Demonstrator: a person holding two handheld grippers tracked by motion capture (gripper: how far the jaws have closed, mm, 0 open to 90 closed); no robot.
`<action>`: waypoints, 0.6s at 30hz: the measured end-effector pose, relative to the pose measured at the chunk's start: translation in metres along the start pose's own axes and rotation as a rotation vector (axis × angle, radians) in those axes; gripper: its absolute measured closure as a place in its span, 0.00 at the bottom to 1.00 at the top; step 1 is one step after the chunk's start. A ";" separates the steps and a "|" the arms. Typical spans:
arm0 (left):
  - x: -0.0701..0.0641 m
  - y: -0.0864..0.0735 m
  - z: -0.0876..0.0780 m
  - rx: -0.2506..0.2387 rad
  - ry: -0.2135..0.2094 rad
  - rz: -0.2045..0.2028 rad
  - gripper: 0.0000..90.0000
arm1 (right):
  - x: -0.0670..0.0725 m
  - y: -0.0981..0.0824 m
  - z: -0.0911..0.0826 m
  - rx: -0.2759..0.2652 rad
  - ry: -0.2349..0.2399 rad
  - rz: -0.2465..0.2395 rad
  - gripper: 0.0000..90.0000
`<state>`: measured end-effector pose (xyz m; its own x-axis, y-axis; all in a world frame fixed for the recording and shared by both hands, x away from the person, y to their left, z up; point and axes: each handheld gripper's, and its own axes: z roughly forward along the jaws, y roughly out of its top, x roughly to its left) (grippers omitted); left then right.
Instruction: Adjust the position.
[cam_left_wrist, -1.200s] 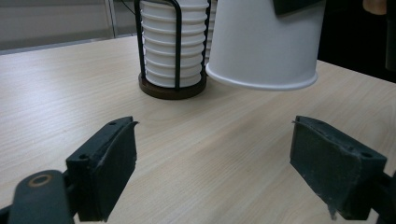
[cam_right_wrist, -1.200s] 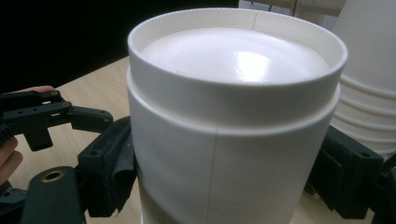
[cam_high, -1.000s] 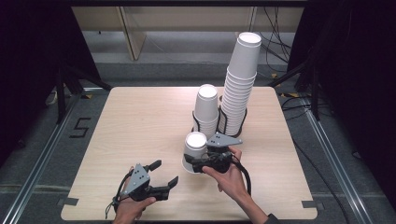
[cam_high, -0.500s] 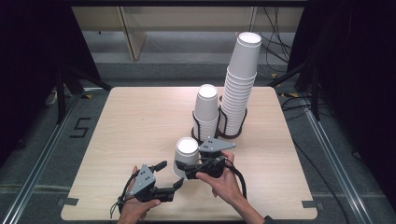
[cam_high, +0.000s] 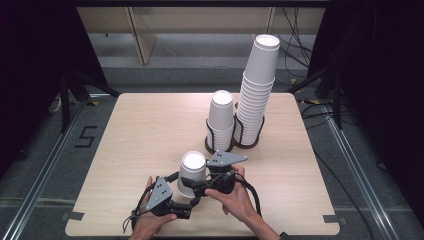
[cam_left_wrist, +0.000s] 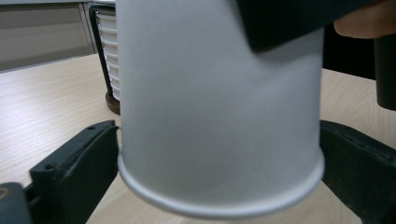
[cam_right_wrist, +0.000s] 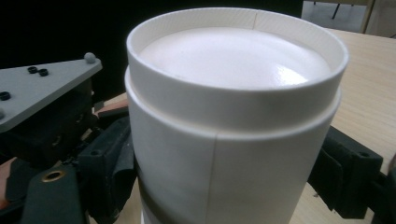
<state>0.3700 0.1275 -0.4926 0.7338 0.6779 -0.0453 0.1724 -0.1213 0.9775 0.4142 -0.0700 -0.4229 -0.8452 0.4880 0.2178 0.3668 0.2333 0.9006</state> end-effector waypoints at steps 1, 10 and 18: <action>0.000 0.000 0.000 0.000 0.000 0.000 0.01 | 0.001 0.000 0.000 0.000 0.001 -0.002 0.21; -0.001 0.000 0.001 -0.004 0.007 0.021 0.00 | 0.003 -0.001 0.002 0.003 0.021 0.006 0.21; -0.001 0.001 0.000 -0.003 -0.003 0.004 0.00 | 0.005 -0.002 0.002 -0.003 0.033 0.015 0.21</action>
<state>0.3698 0.1267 -0.4921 0.7363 0.6753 -0.0416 0.1675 -0.1223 0.9783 0.4098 -0.0660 -0.4245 -0.8520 0.4634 0.2437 0.3784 0.2232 0.8983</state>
